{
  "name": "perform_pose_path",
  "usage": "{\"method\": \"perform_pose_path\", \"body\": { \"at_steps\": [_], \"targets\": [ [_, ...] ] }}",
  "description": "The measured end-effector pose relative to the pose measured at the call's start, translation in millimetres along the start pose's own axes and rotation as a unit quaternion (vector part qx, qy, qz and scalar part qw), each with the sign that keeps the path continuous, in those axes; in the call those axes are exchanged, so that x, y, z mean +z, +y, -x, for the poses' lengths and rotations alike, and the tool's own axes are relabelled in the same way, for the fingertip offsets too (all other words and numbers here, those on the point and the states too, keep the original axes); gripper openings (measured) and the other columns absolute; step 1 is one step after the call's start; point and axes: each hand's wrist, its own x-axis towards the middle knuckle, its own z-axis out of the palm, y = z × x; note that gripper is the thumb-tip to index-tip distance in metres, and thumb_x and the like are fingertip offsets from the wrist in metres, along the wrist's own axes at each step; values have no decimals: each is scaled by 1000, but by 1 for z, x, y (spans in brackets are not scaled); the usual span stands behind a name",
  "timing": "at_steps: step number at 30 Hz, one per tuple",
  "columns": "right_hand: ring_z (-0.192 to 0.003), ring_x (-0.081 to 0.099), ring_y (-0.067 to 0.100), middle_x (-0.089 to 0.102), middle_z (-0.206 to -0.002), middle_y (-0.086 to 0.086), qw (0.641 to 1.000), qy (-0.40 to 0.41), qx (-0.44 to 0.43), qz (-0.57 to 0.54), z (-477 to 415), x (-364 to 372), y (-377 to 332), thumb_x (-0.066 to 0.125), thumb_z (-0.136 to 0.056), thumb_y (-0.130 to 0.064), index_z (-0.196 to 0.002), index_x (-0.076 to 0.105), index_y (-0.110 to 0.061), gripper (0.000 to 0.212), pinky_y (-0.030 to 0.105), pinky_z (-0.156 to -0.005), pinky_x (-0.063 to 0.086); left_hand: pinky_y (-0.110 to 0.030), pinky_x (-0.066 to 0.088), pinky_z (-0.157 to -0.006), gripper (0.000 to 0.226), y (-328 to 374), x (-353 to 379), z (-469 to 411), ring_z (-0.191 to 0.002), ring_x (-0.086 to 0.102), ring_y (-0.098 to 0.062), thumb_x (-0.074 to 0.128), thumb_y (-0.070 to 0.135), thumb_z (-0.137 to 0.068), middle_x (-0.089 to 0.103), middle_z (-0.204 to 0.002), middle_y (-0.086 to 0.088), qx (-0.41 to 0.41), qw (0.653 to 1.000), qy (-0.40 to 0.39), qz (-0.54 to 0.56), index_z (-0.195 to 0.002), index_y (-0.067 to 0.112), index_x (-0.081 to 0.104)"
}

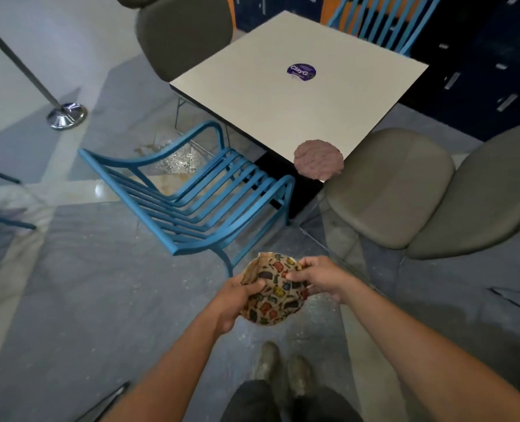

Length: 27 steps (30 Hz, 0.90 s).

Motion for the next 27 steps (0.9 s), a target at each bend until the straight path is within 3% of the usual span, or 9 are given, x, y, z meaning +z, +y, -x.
{"method": "perform_pose_path", "body": {
  "at_steps": [2,7,11,17,22,25,27],
  "targets": [
    [-88,78,16,81,-93,3,1000,-14,-12,17,9,-1,-13,90,-78,-22,-96,75,-12,26,32,-64,62,-50,55,-108,29,2,1,12,-119,73,-28,73,21,-101,82,-120,-4,17,1000,13,18,-130,23,74],
    [-92,77,20,81,-93,4,996,-33,-51,67,31,1,-34,90,-76,-22,-94,76,-12,25,35,-67,63,-39,59,-89,25,-3,7,46,-114,76,-23,71,23,-102,83,-117,0,46,995,32,78,-127,27,74],
    [-93,77,20,81,-94,4,990,-70,-70,100,40,13,-42,90,-76,-20,-99,75,-10,28,38,-71,65,-44,59,-97,28,-14,2,72,-114,76,-24,73,26,-101,83,-116,-1,82,990,73,90,-128,26,75],
    [-98,76,22,81,-99,4,979,-131,-88,127,48,53,-52,88,-76,-16,-109,72,-11,37,42,-72,65,-40,60,-92,28,-30,-22,111,-109,79,-19,75,26,-99,83,-117,-1,102,982,108,119,-127,25,76],
    [-99,76,17,80,-104,0,961,-189,-111,169,48,103,-78,88,-74,-28,-114,69,-19,44,35,-69,63,-39,60,-93,25,-33,-69,129,-108,80,-16,76,33,-98,83,-117,0,116,974,143,130,-122,27,80],
    [-92,76,11,80,-99,-6,947,-191,-132,222,44,139,-102,83,-76,-45,-109,73,-25,40,27,-64,61,-34,60,-86,20,-29,-105,134,-104,80,-14,77,34,-98,84,-115,0,120,970,157,138,-115,28,83],
    [-90,77,12,81,-96,-5,943,-186,-137,237,37,165,-120,79,-80,-50,-106,75,-24,37,29,-67,62,-33,60,-84,21,-25,-132,134,-105,80,-15,77,34,-98,84,-115,-1,123,970,155,142,-116,25,83]
  ]
}}
